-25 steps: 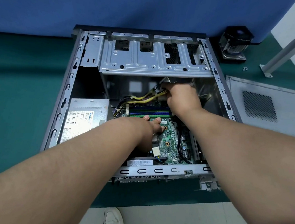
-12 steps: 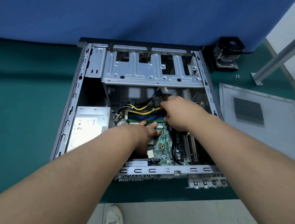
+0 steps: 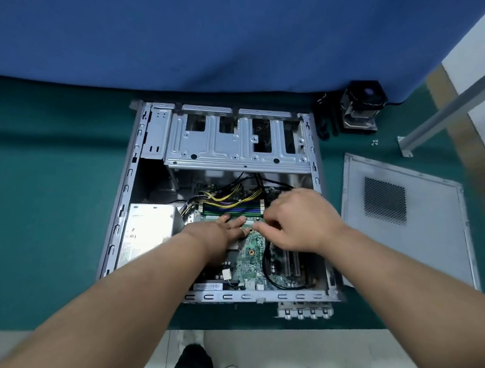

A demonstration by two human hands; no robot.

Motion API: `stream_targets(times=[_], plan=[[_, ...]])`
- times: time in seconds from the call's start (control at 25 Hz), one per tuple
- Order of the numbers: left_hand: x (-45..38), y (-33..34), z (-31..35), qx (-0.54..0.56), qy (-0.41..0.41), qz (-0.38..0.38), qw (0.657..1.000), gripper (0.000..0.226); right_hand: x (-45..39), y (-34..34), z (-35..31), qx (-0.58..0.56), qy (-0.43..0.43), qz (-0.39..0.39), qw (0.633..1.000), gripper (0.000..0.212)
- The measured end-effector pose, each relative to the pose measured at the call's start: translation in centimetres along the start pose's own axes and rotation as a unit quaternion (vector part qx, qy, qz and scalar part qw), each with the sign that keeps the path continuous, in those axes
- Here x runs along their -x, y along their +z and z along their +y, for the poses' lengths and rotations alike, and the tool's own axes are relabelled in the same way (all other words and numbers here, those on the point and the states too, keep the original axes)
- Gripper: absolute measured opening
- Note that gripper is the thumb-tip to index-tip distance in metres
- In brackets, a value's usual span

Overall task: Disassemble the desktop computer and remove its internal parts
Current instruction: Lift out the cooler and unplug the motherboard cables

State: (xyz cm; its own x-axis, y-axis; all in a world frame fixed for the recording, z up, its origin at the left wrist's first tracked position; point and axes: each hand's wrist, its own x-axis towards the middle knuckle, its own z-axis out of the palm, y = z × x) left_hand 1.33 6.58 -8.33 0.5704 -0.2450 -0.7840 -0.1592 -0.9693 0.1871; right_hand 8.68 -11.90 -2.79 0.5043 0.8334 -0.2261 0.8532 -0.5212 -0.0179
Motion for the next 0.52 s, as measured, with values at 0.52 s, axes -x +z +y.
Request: stream_targets(times=[0.52], plan=[[4.3, -2.5, 0.8, -0.044, -0.021, 0.289, 0.956, 0.022, 0.0, 0.1, 0.2, 0.008, 0.021, 0.004, 1.000, 0.054]])
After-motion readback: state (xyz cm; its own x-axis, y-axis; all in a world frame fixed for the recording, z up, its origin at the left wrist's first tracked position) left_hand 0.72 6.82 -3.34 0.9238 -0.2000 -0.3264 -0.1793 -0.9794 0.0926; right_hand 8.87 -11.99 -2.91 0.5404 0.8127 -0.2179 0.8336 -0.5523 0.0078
